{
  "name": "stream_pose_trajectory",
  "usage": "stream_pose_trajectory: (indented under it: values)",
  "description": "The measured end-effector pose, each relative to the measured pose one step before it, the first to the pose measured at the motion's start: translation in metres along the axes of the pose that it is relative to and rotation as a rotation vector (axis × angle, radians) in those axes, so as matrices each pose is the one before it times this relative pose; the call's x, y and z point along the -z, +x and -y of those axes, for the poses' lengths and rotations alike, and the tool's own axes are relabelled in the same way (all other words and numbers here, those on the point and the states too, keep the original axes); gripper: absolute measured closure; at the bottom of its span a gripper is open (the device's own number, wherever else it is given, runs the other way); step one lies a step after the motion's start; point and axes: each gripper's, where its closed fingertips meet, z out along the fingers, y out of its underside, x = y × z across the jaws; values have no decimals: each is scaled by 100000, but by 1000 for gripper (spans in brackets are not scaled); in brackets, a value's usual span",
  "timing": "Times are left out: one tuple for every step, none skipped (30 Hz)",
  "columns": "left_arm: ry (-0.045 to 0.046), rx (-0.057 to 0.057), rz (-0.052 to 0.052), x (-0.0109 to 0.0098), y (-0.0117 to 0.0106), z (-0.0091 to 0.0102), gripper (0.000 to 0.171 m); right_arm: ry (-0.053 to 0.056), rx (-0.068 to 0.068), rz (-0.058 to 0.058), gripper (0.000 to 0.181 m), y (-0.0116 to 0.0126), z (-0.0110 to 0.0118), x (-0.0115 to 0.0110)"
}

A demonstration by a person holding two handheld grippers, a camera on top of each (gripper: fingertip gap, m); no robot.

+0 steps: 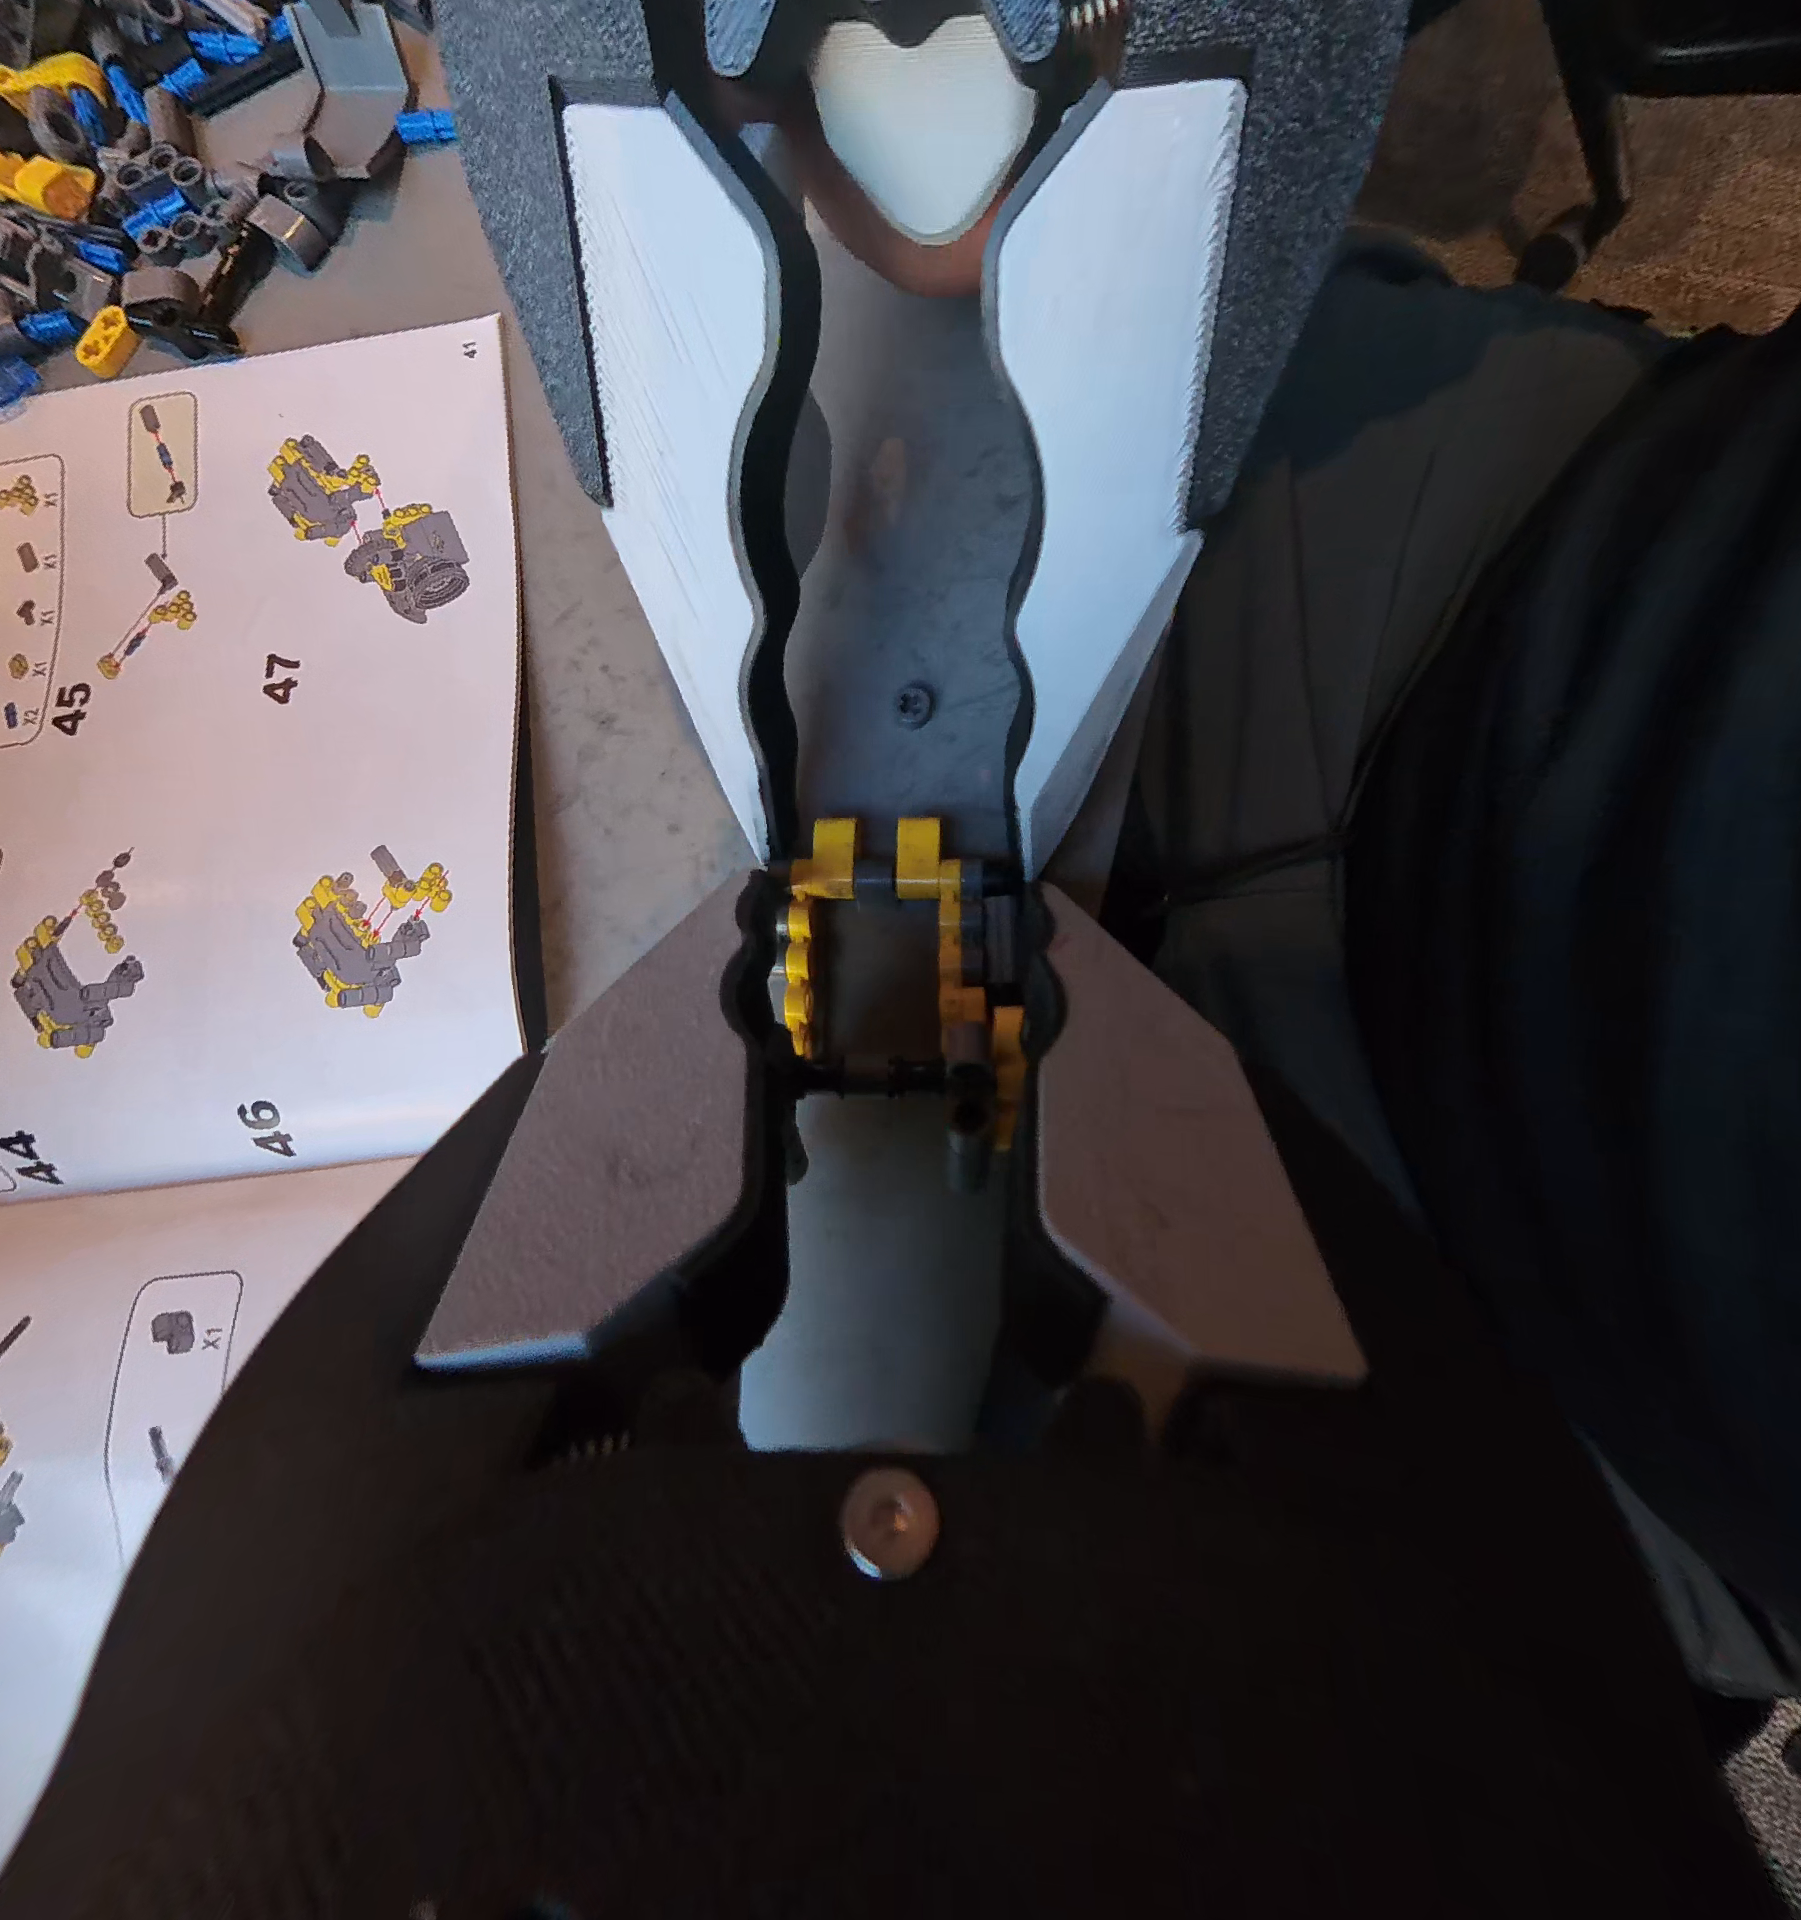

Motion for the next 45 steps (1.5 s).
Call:
stream_pose_trajectory:
  values:
    - [-85,308,281,24,-1,-32,128,-388,-522,121,141,-21,30,-24]
    - [4,468,253,23,-7,-27,127,-395,-566,-55,141,-21,22,-33]
    - [88,-18,256,35,2,-32,128,-164,-398,-272,141,-35,25,-28]
    - [50,23,-34,41,10,-29,128,136,-186,-400,141,-44,33,-36]
    - [16,347,-138,17,3,-23,128,332,-265,-543,141,-28,35,-24]
    - [455,-104,78,12,-6,-1,128,538,-20,-722,141,-30,28,6]
    - [394,21,14,14,-17,5,128,684,130,63,148,-196,1,7]
    - [-183,828,350,1,-110,-37,128,698,456,-1313,147,-66,-8,8]
    - [492,-129,66,8,6,23,128,419,568,-2016,147,40,8,22]
    - [628,-978,174,7,-1,8,128,242,68,-769,147,12,-41,23]
    - [464,-67,-694,-43,55,14,128,38,-591,679,146,-7,-58,18]
    - [58,1040,-581,-47,-16,11,128,-46,-1167,1199,146,25,-44,0]
    - [296,-53,182,-14,-39,-11,128,-26,-1499,1234,145,48,-59,2]
    - [702,-421,487,-7,-11,0,128,-14,-1047,757,144,38,-54,17]
    - [774,-190,401,8,-19,16,127,55,416,-865,144,58,-37,43]
    - [623,31,614,0,-35,16,127,86,1017,-2020,144,85,-51,67]
    - [615,-616,794,-7,-8,34,127,78,880,-1547,144,33,-33,57]
    - [287,148,208,-7,-2,14,127,-8,605,-613,144,-12,-13,29]
    - [140,551,-310,-9,-15,-6,127,-214,20,-17,144,-1,2,-4]
    - [-1,682,-216,-11,-7,3,127,-520,-497,263,144,27,-3,-12]
    - [-243,197,62,-13,3,-4,127,-840,-187,6,144,34,-3,3]
    - [-441,485,207,1,-6,-3,127,-965,716,-486,145,0,15,6]
    - [-253,752,524,13,-9,0,127,-991,1209,-795,145,-7,31,14]
    - [11,688,819,10,-9,-5,127,-818,1072,-805,145,4,22,13]
    - [192,516,873,16,-7,-11,127,-158,1261,-785,146,1,51,3]
    - [450,281,722,24,5,-1,127,167,835,-349,146,-9,25,-2]
    - [200,875,471,6,-4,8,127,-76,314,187,146,-12,16,-6]
    - [195,575,450,15,-1,-14,127,-326,696,377,146,-6,26,-18]
    - [111,-67,531,14,-1,-14,128,-462,782,565,146,-16,20,-20]
    - [-57,-23,332,12,1,-11,128,-487,909,493,147,-4,21,-22]
    - [-330,241,-11,-10,5,1,128,-432,1193,238,147,-12,-1,-11]
    - [-187,162,-137,-1,2,0,128,-380,989,284,147,-10,5,-13]
    - [-56,305,-181,-8,5,1,128,-320,597,450,148,-12,1,-6]
    - [-323,145,-24,0,0,-8,128,-195,602,402,148,-1,2,-13]
    - [-228,307,31,3,3,-5,128,-41,475,219,148,5,11,-12]
    - [73,176,-14,-1,7,5,128,231,181,-18,148,-6,7,7]
    - [420,285,-101,1,5,10,128,612,-125,-204,148,2,11,-1]
    - [454,498,158,0,-2,16,128,798,-295,-240,148,-6,21,2]
    - [299,651,516,16,7,7,128,644,-714,47,148,-1,17,-4]
    - [518,158,647,25,2,-11,128,231,-685,279,149,2,26,-11]
    - [334,-11,602,30,-10,-15,128,-14,-159,188,149,11,41,-13]
    - [7,449,252,13,-26,-14,128,-44,-423,304,149,12,31,-19]
    - [90,471,-8,6,-2,-2,128,51,-863,594,149,20,14,-22]
    - [-2,228,339,11,-82,-15,128,335,-1041,274,149,64,42,-28]
    - [-7,225,465,13,-107,-4,128,352,-979,-148,149,91,44,-28]
